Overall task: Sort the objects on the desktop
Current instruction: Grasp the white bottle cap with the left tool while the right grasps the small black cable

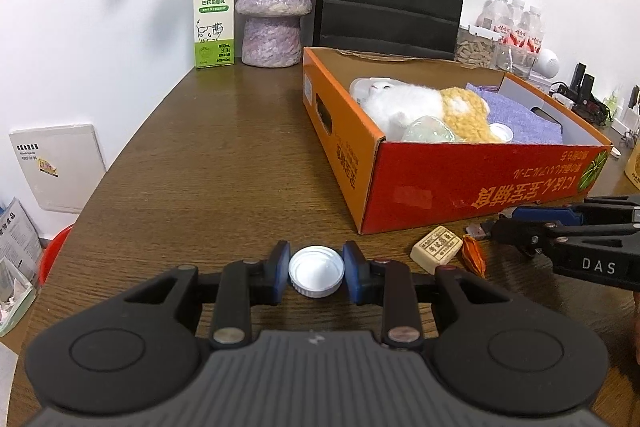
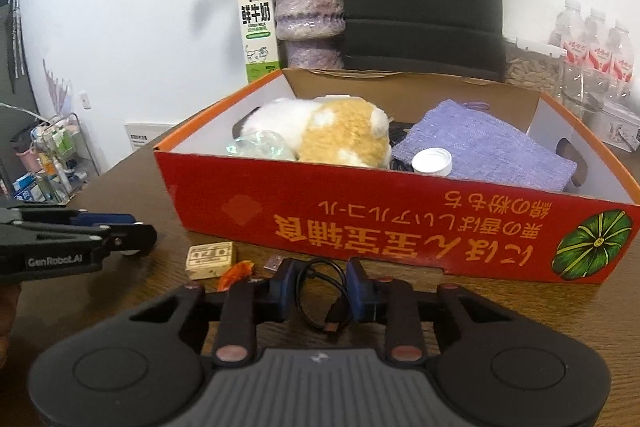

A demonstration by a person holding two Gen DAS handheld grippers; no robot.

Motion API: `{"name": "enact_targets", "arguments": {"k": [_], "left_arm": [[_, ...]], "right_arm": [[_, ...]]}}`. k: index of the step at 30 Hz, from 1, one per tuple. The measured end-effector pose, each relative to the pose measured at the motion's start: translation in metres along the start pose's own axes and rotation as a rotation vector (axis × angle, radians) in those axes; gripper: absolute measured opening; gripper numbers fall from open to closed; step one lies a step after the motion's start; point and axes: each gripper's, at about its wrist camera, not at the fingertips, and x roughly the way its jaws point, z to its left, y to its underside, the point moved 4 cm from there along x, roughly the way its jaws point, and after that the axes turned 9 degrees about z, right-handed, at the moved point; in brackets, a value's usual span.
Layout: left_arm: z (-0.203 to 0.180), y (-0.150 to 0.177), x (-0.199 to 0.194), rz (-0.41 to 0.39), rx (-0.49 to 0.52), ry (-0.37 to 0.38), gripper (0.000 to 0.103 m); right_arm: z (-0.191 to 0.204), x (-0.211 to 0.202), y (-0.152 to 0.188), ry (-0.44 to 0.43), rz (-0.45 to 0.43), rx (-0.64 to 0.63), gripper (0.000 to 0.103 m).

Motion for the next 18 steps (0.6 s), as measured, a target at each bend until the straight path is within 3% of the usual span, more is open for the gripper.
{"name": "enact_targets", "arguments": {"k": [2,9,11,14,18], "left_arm": [[0.0008,-0.0002,-0.0006,-0.003,-0.003,0.001,0.029],[-0.001,0.0013,-0.0014,-0.007,0.001,-0.012,0.029],[-0.0008,0.0013,-0.0016,-0.008,0.001,-0.014,0.029],[-0.0004,0.0014,-0.0017,-0.008,0.001,-0.015,0.029],[-0.0001,0.0014,-0.0016,-0.006,0.004,-0.015,0.029]], "right_arm": [[0.0015,-0.0034,-0.0005,-0.01,-0.01,-0.007,0.004],[0.0038,-0.0067,0.0038,-0.009,-0.009,-0.022,0.003],[0.0018,-0.0082,0.0022,-0.008,-0.02,-0.015,0.004],[0.0002,-0.0041,0.0026,0.015,0.004,-0.025,0.022],[0.0074,0.0014,0.0063,0.019,0.012,-0.081,0.021]]}}
